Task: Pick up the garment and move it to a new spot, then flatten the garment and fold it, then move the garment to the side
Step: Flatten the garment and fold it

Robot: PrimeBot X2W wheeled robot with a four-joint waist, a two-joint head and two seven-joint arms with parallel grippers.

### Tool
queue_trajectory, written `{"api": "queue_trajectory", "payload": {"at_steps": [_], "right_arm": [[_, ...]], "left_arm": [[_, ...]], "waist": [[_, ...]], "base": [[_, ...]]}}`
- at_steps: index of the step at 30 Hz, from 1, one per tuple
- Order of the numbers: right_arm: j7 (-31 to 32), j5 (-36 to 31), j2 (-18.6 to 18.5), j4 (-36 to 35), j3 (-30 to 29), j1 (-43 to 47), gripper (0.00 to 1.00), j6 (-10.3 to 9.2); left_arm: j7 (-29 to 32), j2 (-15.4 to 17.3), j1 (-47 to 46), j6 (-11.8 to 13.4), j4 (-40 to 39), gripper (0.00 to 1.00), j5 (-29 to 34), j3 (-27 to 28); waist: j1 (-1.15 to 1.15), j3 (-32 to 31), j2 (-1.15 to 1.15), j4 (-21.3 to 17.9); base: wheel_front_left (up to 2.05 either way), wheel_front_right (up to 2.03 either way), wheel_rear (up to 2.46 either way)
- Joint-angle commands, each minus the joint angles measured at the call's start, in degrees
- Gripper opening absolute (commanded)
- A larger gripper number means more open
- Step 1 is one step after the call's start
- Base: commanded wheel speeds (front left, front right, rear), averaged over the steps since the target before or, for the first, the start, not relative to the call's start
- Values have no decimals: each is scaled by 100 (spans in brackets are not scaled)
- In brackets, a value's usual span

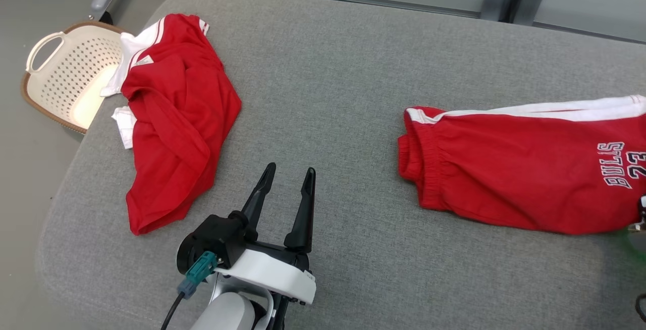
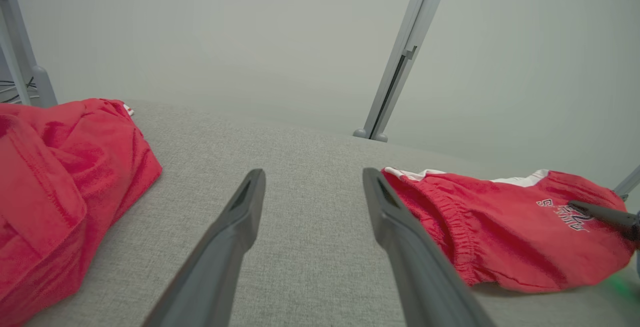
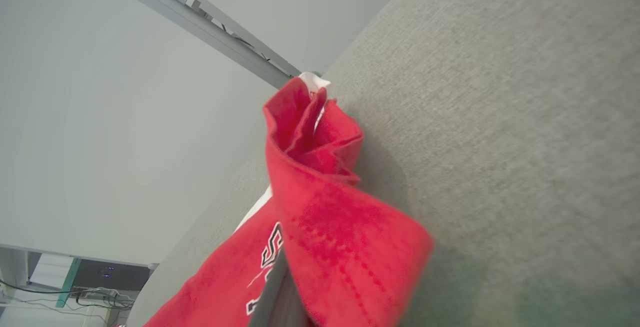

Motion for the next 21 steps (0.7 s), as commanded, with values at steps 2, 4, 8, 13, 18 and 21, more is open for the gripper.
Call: {"api": "queue_trajectory", "payload": {"at_steps": [2, 4, 8, 13, 18, 21], "right_arm": [[-189, -61, 18, 4, -233, 269, 0, -14], [-348, -194, 44, 30, -461, 412, 0, -14], [-545, -477, 127, 58, -942, 582, 0, -8], [-586, -617, 223, -206, -1011, 539, 0, -7], [-469, -139, 450, -857, -264, 574, 0, -7], [-491, 164, 536, -1283, 338, 761, 0, -7]], "left_arm": [[-1, 21, 12, -45, 40, 100, 69, 59], [-1, 24, 53, -62, 76, 100, 96, 114], [-1, 22, 134, -113, 127, 100, 133, 167], [-1, 22, 126, -170, 163, 100, 165, 138], [0, 22, 164, -210, 252, 100, 215, 156], [-1, 22, 200, -248, 315, 100, 225, 145]], "waist": [[0, -132, 0, -135], [0, -216, 0, -222], [0, -337, 0, -353], [0, -381, 0, -435], [0, -492, 0, -463], [0, -580, 0, -425]], "base": [[0, 0, 0], [0, 0, 0], [0, 0, 0], [0, 0, 0], [0, 0, 0], [0, 0, 0]]}}
